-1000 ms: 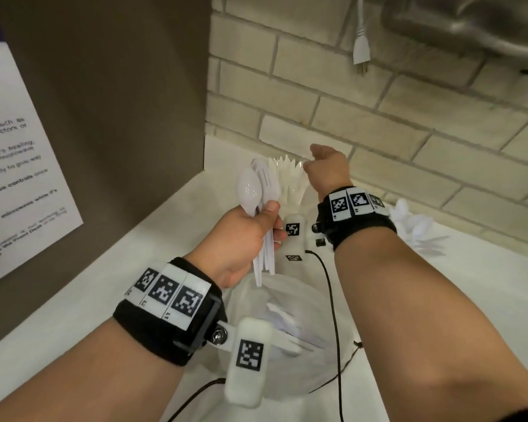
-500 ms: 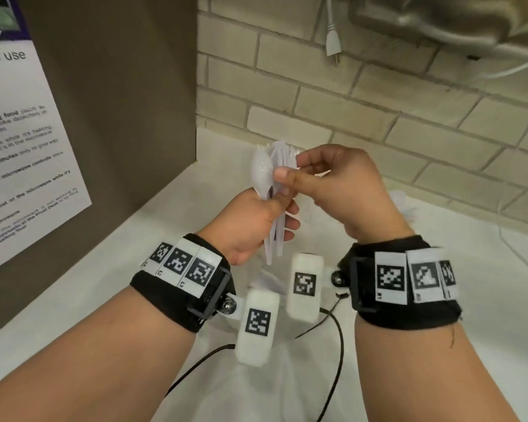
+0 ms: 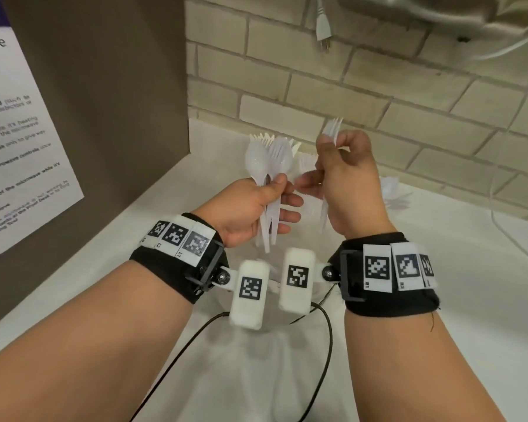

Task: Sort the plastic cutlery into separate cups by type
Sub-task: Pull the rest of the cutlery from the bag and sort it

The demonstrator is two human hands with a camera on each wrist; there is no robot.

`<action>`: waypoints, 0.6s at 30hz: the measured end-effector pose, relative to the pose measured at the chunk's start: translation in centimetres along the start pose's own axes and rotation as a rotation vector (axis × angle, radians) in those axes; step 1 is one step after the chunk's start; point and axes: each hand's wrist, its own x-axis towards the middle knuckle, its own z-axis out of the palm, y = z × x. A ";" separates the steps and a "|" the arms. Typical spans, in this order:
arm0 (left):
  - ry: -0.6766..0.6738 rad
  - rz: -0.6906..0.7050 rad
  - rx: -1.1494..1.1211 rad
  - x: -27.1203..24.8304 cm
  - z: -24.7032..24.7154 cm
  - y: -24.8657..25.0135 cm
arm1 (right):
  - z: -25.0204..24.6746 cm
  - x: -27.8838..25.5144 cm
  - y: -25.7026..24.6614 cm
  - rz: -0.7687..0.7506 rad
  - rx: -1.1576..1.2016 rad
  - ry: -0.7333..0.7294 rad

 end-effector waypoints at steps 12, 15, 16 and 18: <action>-0.158 -0.046 -0.078 3.6 0.7 -1.2 | -1.9 1.7 2.7 0.132 -0.057 -0.039; -0.114 -0.051 -0.035 4.2 1.2 -2.0 | -2.1 1.9 3.5 0.190 0.056 0.009; -0.112 -0.056 -0.019 4.4 1.4 -2.1 | -2.2 2.0 3.7 0.200 0.065 0.029; -0.144 -0.081 0.000 4.7 1.6 -2.3 | -2.3 2.1 4.0 0.220 0.059 0.029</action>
